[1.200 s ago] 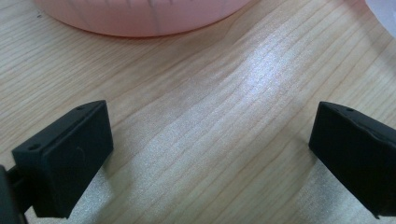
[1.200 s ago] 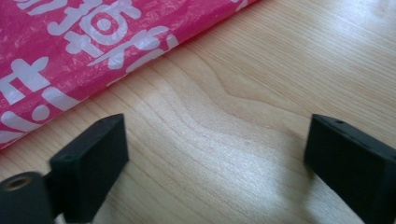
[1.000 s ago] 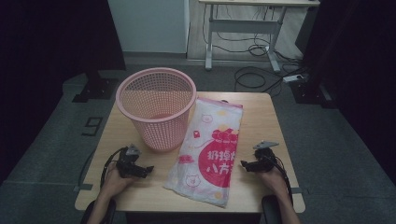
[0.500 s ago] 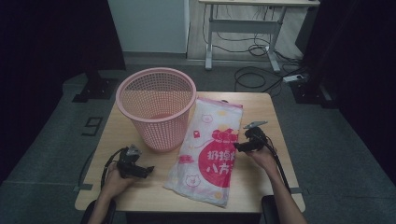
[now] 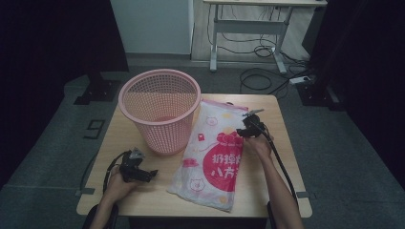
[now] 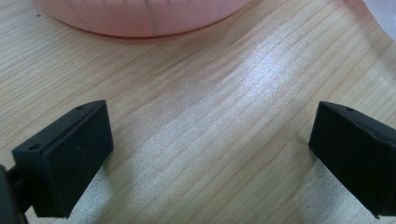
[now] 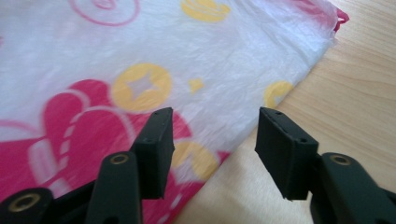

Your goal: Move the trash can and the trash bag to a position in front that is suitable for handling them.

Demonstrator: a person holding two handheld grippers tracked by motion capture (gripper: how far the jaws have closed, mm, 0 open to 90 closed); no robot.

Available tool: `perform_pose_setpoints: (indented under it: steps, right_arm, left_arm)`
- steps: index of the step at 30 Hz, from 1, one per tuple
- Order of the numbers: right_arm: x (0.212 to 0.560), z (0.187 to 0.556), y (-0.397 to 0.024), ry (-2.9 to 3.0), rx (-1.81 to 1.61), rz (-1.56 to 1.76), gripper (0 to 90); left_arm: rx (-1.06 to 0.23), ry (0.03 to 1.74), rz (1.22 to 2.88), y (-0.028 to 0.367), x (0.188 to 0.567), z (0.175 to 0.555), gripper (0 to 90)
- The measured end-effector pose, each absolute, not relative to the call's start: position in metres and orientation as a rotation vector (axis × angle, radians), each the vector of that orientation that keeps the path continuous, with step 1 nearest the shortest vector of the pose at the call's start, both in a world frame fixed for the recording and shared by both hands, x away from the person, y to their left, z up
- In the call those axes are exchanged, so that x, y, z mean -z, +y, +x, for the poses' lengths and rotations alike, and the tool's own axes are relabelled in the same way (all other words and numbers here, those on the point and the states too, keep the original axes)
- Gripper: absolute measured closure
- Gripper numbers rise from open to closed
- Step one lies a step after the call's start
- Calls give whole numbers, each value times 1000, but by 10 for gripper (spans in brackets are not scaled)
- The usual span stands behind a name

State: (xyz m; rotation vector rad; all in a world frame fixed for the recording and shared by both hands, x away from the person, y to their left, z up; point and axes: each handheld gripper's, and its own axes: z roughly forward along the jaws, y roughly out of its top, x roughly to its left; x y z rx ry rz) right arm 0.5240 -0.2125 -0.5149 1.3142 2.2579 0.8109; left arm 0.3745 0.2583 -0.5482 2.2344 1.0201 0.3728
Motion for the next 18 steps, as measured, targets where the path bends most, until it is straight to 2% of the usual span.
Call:
perform_pose_setpoints:
  steps: [3, 6, 11, 13, 18]
  right_arm:
    - [523, 532, -212, 2263, -795, 1350, 502]
    - [533, 537, -215, 2287, -760, 1390, 564]
    - [533, 536, -223, 2294, -823, 1442, 844]
    - [533, 533, -226, 2290, -821, 1451, 871]
    - [534, 514, -244, 2263, -869, 1497, 874]
  left_arm:
    - [-372, 1020, 2234, 258, 548, 374, 0]
    - [-373, 1021, 2233, 258, 548, 374, 0]
    - [-374, 1021, 2234, 258, 548, 374, 0]
    - [-374, 1022, 2233, 258, 548, 374, 0]
    - [-372, 1022, 2233, 257, 548, 374, 0]
